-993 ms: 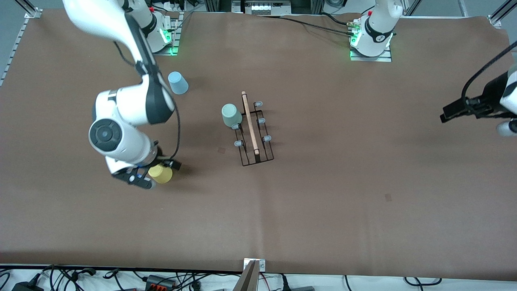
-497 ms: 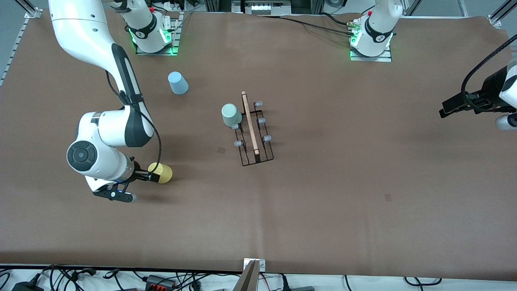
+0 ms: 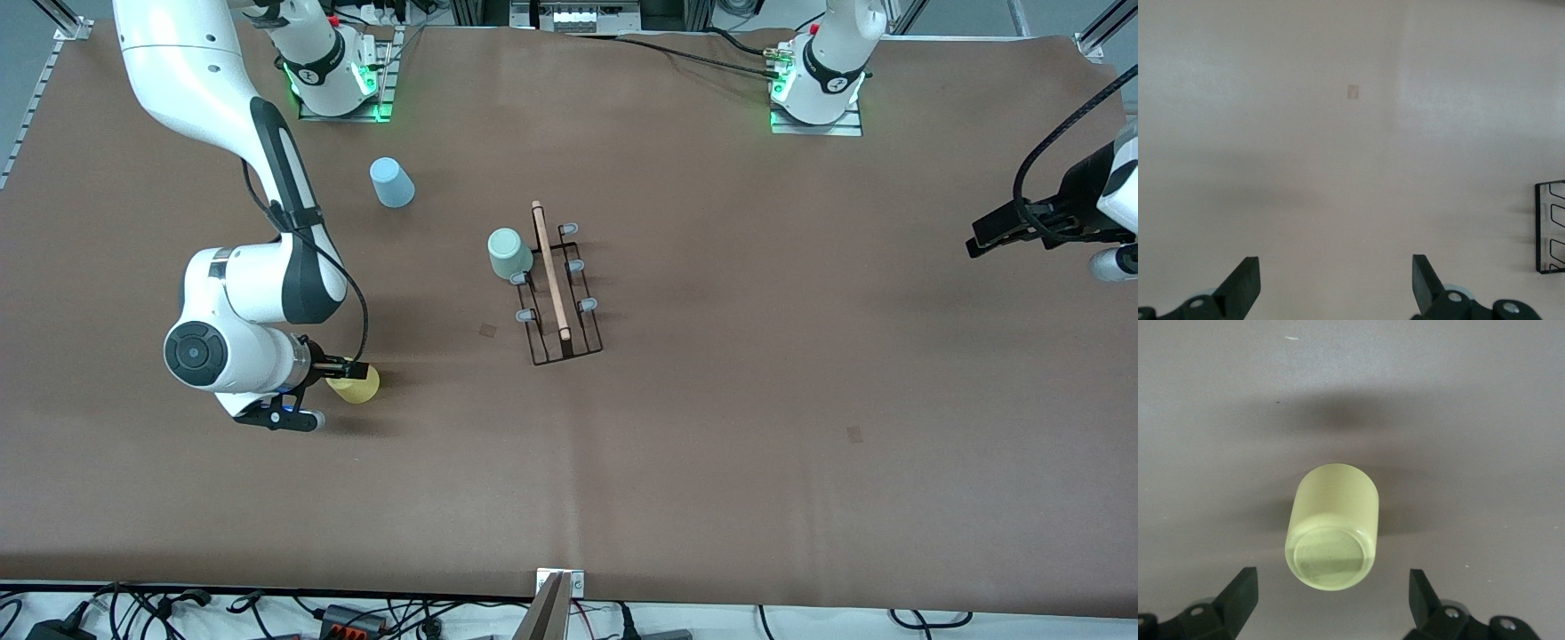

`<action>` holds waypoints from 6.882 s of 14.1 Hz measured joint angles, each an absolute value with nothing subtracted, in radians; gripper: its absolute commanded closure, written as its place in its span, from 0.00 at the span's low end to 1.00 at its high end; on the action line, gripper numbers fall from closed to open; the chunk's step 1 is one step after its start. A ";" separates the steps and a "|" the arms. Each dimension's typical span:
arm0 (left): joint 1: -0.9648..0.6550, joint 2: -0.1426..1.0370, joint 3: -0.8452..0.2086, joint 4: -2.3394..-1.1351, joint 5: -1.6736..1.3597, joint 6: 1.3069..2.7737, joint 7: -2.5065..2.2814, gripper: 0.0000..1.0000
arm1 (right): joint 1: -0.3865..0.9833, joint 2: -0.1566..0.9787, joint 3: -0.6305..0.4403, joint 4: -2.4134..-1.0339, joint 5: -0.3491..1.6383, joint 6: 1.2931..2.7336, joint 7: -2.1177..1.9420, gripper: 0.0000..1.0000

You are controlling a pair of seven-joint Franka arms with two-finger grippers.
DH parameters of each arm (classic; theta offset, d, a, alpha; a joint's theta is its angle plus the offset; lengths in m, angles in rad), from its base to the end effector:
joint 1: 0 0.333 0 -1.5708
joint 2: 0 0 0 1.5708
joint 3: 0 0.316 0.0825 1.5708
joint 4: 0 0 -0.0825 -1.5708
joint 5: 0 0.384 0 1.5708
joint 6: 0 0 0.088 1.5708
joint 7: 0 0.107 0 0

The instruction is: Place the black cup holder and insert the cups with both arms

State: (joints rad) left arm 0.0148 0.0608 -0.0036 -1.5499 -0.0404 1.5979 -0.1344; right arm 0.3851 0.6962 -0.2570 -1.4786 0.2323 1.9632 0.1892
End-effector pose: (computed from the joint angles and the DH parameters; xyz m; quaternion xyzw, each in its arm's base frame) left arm 0.5752 0.0023 0.6025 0.9971 0.0734 -0.0076 0.0199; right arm 0.6821 0.1317 0.2606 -0.9935 0.0638 0.0943 0.0035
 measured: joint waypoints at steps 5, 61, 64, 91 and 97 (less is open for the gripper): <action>0.015 0.023 -0.004 -1.591 -0.040 1.612 -0.134 0.00 | 0.385 0.728 -0.257 -1.479 0.246 1.995 0.186 0.00; 0.019 0.047 0.022 -1.606 0.003 1.671 -0.098 0.00 | 0.762 0.640 -0.368 -1.211 0.320 1.789 0.518 0.00; 0.019 0.047 0.021 -1.606 0.003 1.671 -0.098 0.00 | 0.752 0.572 -0.481 -1.210 0.320 1.702 0.420 0.00; -0.005 0.078 -0.006 -1.615 0.003 1.657 -0.072 0.00 | -0.013 0.287 -0.097 -1.295 0.038 1.637 -0.017 0.00; -0.006 0.081 -0.008 -1.615 0.003 1.657 -0.072 0.00 | -0.012 0.156 -0.094 -1.533 0.029 1.714 -0.035 0.00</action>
